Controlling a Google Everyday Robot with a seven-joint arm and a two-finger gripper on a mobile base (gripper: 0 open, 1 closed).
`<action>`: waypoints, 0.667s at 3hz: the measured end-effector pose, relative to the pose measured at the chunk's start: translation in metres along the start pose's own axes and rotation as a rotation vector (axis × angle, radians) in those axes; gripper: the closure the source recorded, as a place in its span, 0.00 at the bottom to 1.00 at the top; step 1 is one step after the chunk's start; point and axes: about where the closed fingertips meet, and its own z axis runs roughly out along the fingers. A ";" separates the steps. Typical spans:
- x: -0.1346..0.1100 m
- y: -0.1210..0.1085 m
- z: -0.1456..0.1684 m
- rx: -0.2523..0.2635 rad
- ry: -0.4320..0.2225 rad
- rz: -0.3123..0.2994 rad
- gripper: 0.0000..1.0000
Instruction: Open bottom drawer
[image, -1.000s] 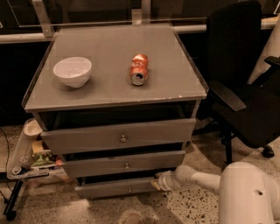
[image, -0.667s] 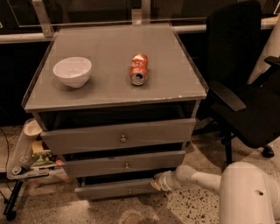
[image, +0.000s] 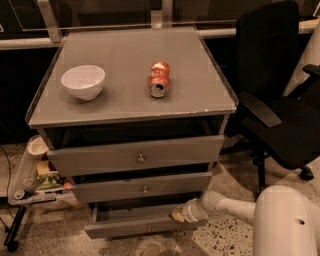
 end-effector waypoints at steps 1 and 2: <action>0.000 0.001 0.000 -0.005 0.003 0.000 1.00; 0.015 0.013 0.000 -0.045 0.028 0.026 1.00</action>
Offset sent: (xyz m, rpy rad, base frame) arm -0.0693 -0.0074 -0.0302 0.0441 0.2086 0.0350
